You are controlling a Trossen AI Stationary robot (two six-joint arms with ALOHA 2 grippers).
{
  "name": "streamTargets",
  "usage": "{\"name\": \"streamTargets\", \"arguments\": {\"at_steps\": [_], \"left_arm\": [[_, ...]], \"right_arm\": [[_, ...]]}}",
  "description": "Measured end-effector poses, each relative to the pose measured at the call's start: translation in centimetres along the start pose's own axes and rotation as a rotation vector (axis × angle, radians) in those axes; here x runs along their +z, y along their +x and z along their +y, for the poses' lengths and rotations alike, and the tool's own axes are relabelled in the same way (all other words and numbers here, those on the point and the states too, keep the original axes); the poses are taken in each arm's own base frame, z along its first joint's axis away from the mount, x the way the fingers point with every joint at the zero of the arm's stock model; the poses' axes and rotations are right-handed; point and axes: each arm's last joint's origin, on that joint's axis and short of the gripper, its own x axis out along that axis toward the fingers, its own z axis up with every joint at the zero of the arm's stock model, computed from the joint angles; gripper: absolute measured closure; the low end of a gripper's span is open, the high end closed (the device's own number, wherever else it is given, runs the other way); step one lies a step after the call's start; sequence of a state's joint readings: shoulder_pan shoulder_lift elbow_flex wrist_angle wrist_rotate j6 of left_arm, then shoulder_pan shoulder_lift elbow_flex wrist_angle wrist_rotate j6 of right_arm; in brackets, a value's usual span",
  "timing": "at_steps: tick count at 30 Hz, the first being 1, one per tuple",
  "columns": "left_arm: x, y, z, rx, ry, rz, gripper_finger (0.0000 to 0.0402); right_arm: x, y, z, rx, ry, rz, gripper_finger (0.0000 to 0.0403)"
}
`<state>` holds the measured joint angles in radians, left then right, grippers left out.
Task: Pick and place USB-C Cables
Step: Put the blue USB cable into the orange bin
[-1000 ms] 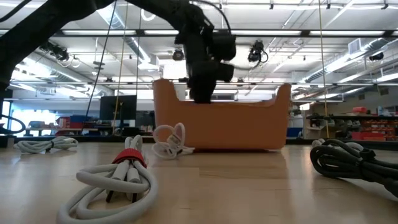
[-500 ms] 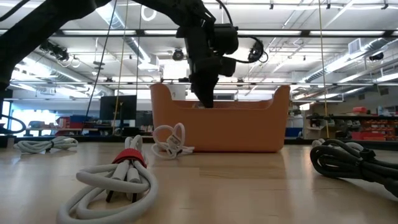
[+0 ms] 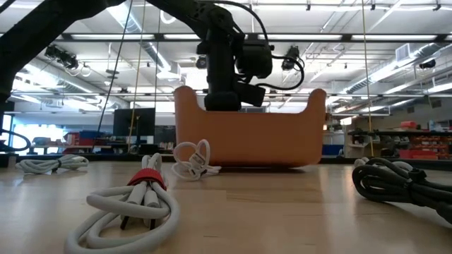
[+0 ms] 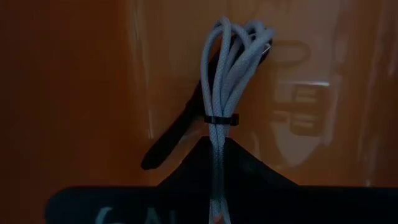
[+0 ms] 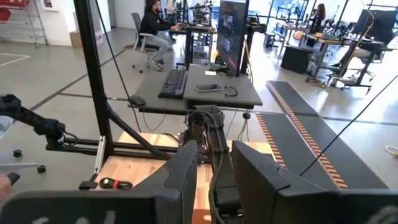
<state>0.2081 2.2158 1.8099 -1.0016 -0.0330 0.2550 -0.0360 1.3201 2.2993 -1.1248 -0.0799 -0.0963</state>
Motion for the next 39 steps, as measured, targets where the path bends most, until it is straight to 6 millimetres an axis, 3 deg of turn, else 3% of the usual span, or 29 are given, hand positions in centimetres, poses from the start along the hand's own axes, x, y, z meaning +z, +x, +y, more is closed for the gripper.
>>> {"name": "streamTargets", "arguments": {"at_steps": [19,39], "left_arm": [[1.3,-2.3,-1.1,0.026,0.026,-0.027,0.0379],[1.4,-2.4,-1.3,-0.032,0.148,-0.052,0.0379]], "right_arm": [[0.0,0.0,0.0,0.000,0.000,0.000,0.0296],[-0.2,0.0,0.0,0.002,0.001,0.016,0.0296]]}}
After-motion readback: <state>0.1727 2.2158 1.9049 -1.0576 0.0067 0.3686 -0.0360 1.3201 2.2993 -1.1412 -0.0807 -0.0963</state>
